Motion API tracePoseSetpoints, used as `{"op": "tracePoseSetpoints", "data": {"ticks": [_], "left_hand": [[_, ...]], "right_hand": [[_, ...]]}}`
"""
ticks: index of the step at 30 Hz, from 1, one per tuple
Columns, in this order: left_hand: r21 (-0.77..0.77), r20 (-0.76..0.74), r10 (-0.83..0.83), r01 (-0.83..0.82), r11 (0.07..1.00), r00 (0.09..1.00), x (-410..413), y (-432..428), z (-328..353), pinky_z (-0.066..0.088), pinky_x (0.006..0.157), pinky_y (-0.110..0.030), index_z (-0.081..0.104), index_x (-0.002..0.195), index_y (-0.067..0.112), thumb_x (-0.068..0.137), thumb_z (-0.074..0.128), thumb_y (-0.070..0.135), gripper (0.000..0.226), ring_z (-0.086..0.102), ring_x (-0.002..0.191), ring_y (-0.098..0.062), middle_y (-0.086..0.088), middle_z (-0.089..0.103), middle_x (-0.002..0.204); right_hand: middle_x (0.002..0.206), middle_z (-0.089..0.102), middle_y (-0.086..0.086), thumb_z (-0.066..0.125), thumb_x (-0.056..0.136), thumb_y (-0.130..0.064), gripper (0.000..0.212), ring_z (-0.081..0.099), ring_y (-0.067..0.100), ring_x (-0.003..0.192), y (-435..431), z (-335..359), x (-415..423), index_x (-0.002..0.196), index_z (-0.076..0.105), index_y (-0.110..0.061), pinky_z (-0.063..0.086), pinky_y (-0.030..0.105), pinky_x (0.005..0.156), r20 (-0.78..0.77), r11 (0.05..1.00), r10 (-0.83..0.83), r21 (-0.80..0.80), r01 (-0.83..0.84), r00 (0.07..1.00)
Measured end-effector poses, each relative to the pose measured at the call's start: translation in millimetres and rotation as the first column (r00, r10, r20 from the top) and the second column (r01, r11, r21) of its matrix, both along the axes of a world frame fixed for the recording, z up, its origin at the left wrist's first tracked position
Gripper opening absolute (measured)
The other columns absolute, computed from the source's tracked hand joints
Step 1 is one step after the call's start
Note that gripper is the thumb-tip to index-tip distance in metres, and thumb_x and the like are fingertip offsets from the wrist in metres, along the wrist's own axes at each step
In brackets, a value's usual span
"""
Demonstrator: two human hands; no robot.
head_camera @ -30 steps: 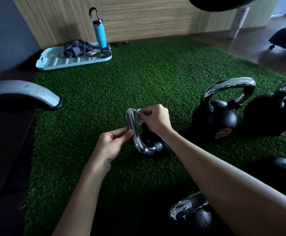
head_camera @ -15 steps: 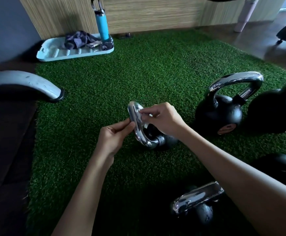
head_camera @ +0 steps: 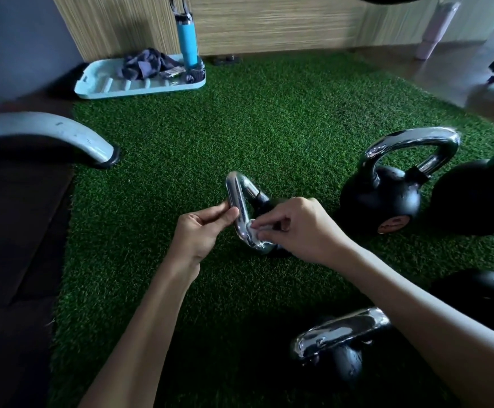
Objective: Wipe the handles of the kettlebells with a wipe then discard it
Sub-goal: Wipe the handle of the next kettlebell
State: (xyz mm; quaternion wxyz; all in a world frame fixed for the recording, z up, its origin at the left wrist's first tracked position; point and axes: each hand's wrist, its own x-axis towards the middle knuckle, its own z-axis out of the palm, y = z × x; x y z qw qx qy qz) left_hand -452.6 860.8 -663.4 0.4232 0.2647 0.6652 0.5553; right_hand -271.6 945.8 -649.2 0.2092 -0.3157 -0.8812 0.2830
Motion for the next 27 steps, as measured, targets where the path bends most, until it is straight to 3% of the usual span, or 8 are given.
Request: {"op": "tracePoseSetpoints", "data": {"ticks": [3, 6, 9, 13, 15, 18, 23, 27], "left_hand": [[0.010, 0.001, -0.001, 0.001, 1.000, 1.000, 3.9, 1.2, -1.1, 0.038, 0.116, -0.048, 0.075, 0.115, 0.016, 0.070, 0.084, 0.031, 0.048, 0.066, 0.110, -0.002, 0.011, 0.073, 0.118], [0.009, 0.000, 0.012, -0.012, 1.000, 1.000, 4.8, 0.9, -0.3, 0.035, 0.118, -0.044, 0.072, 0.121, 0.012, 0.080, 0.081, 0.023, 0.043, 0.064, 0.113, -0.016, 0.000, 0.072, 0.124], [-0.004, -0.043, 0.003, -0.003, 1.000, 0.999, 1.1, -1.3, -0.7, 0.039, 0.116, -0.036, 0.071, 0.121, 0.014, 0.080, 0.082, 0.025, 0.043, 0.066, 0.116, -0.016, -0.002, 0.070, 0.128], [0.009, -0.097, -0.025, 0.026, 1.000, 0.995, -4.8, -4.7, -8.8, 0.043, 0.078, 0.001, 0.072, 0.119, 0.011, 0.078, 0.083, 0.023, 0.044, 0.062, 0.090, 0.013, 0.003, 0.070, 0.124], [0.011, -0.115, -0.025, 0.026, 1.000, 0.993, -7.3, -6.0, -12.2, 0.046, 0.073, 0.001, 0.073, 0.116, 0.010, 0.076, 0.084, 0.023, 0.044, 0.065, 0.087, 0.014, 0.002, 0.071, 0.122], [-0.019, -0.148, -0.036, 0.033, 0.999, 0.988, -8.2, -7.1, -11.9, 0.043, 0.080, -0.005, 0.073, 0.116, 0.015, 0.075, 0.084, 0.028, 0.044, 0.065, 0.096, 0.006, 0.008, 0.070, 0.122], [-0.024, -0.195, -0.050, 0.046, 0.999, 0.979, -8.1, -5.1, -12.6, 0.042, 0.075, -0.002, 0.073, 0.117, 0.014, 0.077, 0.084, 0.027, 0.044, 0.062, 0.090, 0.013, 0.014, 0.069, 0.120], [-0.016, -0.242, -0.047, 0.044, 0.999, 0.969, -6.3, -4.9, -13.2, 0.045, 0.067, 0.003, 0.072, 0.116, 0.010, 0.078, 0.084, 0.023, 0.041, 0.062, 0.082, 0.017, 0.010, 0.070, 0.119]], "right_hand": [[0.082, 0.075, -0.016, 0.086, 0.077, -0.026, 0.021, 0.059, -0.008, 0.064, 0.2, 0.8, -2.0, 0.097, 0.081, -0.027, 0.042, 0.007, 0.062, -0.049, 0.998, -0.010, 0.054, 0.013, 0.999], [0.080, 0.070, -0.019, 0.087, 0.076, -0.025, 0.019, 0.058, -0.010, 0.065, -3.3, -6.0, 3.8, 0.094, 0.082, -0.026, 0.040, 0.004, 0.062, -0.059, 0.997, -0.015, 0.072, 0.019, 0.998], [0.086, 0.077, -0.007, 0.088, 0.075, -0.026, 0.019, 0.055, -0.016, 0.061, -1.2, -24.6, 19.2, 0.092, 0.082, -0.026, 0.038, -0.001, 0.061, 0.046, 0.995, -0.052, 0.089, 0.047, 0.998], [0.084, 0.077, -0.009, 0.082, 0.082, -0.025, 0.010, 0.057, -0.015, 0.056, 11.5, -30.0, 21.5, 0.092, 0.082, -0.024, 0.040, 0.002, 0.055, 0.043, 0.989, -0.136, 0.058, 0.133, 0.990], [0.089, 0.075, -0.015, 0.079, 0.084, -0.024, 0.013, 0.063, -0.013, 0.062, 19.3, -23.3, 12.0, 0.097, 0.080, -0.022, 0.051, 0.008, 0.060, -0.022, 0.990, -0.143, 0.012, 0.143, 0.989], [0.093, 0.075, -0.011, 0.076, 0.085, -0.032, 0.023, 0.069, 0.002, 0.072, 22.8, -18.9, -2.4, 0.106, 0.078, -0.023, 0.059, 0.026, 0.068, 0.147, 0.998, -0.029, -0.044, 0.036, 0.989], [0.105, 0.074, -0.007, 0.075, 0.088, -0.023, 0.018, 0.068, 0.009, 0.086, 20.3, -19.9, -16.2, 0.105, 0.078, -0.027, 0.056, 0.027, 0.079, 0.328, 0.998, 0.046, -0.055, -0.029, 0.944], [0.097, 0.075, -0.011, 0.075, 0.088, -0.017, 0.018, 0.067, 0.003, 0.084, 18.5, -6.0, -13.3, 0.105, 0.078, -0.022, 0.045, 0.015, 0.068, 0.249, 0.955, 0.068, -0.297, 0.009, 0.966]]}}
